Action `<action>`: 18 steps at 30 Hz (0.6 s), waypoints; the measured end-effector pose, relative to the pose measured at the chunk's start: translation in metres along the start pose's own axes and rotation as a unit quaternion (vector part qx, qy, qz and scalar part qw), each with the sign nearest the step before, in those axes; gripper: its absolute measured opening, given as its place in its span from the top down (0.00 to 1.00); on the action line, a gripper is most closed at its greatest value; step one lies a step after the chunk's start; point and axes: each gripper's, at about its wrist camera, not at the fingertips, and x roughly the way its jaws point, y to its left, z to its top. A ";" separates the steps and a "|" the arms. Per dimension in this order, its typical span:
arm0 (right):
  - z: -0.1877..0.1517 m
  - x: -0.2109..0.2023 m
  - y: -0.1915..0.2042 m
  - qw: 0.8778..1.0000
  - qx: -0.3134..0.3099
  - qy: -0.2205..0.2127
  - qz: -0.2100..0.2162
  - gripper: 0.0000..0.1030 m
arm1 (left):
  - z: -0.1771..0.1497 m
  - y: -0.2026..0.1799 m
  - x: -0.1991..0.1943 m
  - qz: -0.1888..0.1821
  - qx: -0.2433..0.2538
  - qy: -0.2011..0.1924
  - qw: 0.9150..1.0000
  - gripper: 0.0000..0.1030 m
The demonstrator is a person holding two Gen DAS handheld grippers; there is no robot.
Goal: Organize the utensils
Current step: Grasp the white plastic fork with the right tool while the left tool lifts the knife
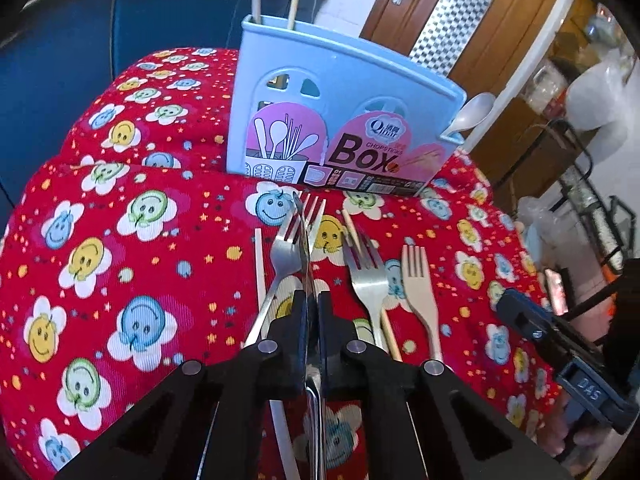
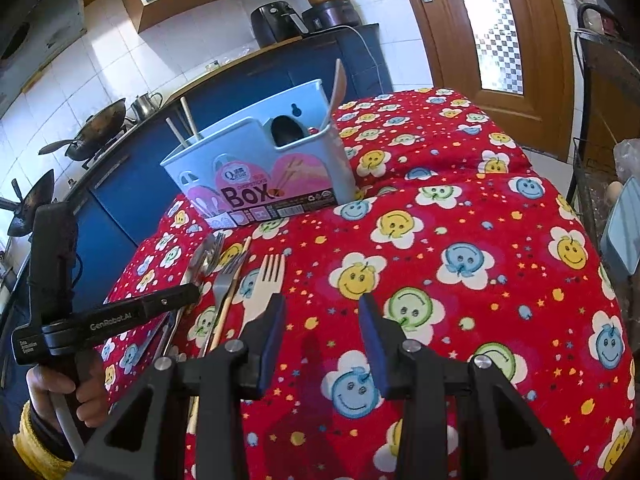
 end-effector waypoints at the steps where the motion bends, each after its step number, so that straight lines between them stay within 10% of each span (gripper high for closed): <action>1: 0.000 0.000 0.002 1.000 -0.003 0.002 0.000 0.61 | -0.001 0.001 -0.003 -0.007 -0.002 -0.004 1.000 0.96; 8: 0.004 0.009 0.021 0.999 -0.018 0.034 0.013 0.61 | -0.003 0.008 -0.034 -0.054 -0.011 -0.057 0.997 0.96; 18: 0.005 0.034 0.050 0.991 -0.059 0.122 0.000 0.61 | -0.001 0.031 -0.075 -0.018 -0.003 -0.143 0.990 0.96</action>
